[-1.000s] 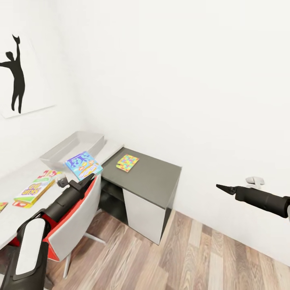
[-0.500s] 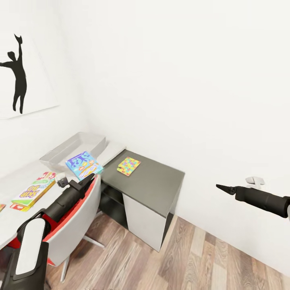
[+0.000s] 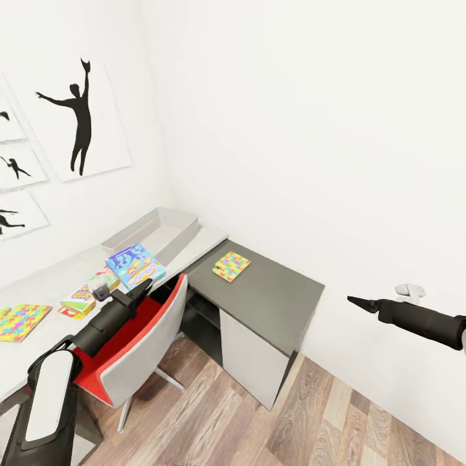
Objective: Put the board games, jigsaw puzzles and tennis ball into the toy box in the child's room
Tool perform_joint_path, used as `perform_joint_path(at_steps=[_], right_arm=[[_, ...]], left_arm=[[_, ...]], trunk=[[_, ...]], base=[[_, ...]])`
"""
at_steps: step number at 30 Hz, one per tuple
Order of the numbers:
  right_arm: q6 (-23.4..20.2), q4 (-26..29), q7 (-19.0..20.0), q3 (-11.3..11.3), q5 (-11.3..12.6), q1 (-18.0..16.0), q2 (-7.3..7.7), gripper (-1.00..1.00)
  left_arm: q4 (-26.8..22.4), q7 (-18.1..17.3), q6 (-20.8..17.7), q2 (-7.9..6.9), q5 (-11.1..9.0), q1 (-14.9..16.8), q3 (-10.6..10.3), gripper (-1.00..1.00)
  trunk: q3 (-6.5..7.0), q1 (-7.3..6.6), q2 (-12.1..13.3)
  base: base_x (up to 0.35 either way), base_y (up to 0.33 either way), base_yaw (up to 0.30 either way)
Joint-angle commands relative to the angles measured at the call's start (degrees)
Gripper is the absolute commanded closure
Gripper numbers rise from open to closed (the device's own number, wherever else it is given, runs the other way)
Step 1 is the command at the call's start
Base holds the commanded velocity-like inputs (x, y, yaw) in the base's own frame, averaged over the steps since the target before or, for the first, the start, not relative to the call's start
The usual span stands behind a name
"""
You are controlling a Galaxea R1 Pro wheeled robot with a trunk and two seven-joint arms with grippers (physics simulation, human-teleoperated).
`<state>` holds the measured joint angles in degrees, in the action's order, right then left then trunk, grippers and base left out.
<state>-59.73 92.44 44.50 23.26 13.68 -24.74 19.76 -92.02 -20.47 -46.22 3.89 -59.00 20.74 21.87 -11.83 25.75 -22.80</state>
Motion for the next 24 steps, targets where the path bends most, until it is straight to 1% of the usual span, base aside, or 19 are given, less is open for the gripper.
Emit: perform_joint_path(at_steps=[1, 5, 12, 17, 24], right_arm=[[-0.27, 0.03, 0.33, 0.16, -0.15, -0.04, 0.01, -1.00], [-0.27, -0.03, 0.25, 0.33, -0.19, -0.04, 0.01, -1.00], [-0.27, -0.05, 0.01, 0.23, -0.45, -0.05, 0.02, -1.00], [-0.27, -0.06, 0.12, 0.17, -0.49, -0.05, 0.02, -1.00], [-0.27, -0.06, 0.21, 0.19, -0.50, -0.05, 0.02, -1.00]], left_arm=[[0.00, -0.23, -0.45, 0.07, -0.17, 0.09, 0.14, 1.00], [0.00, -0.36, -0.45, 0.07, -0.21, 0.09, 0.07, 1.00], [-0.03, -0.59, -0.51, 0.07, -0.23, 0.09, -0.03, 1.00], [-0.04, -0.66, -0.72, 0.07, -0.23, 0.19, -0.06, 1.00], [-0.03, -0.76, -0.85, 0.03, -0.23, 0.25, -0.07, 1.00]], trunk=[[-0.11, 0.03, -0.12], [-0.11, 0.03, -0.12], [-0.11, 0.03, -0.12], [-0.11, 0.03, -0.12], [-0.11, 0.03, -0.12]], base=[[0.002, -0.001, 0.274], [0.001, -0.001, 0.214], [0.037, 0.007, 0.080], [0.194, 0.060, 0.028], [0.271, 0.091, 0.010]])
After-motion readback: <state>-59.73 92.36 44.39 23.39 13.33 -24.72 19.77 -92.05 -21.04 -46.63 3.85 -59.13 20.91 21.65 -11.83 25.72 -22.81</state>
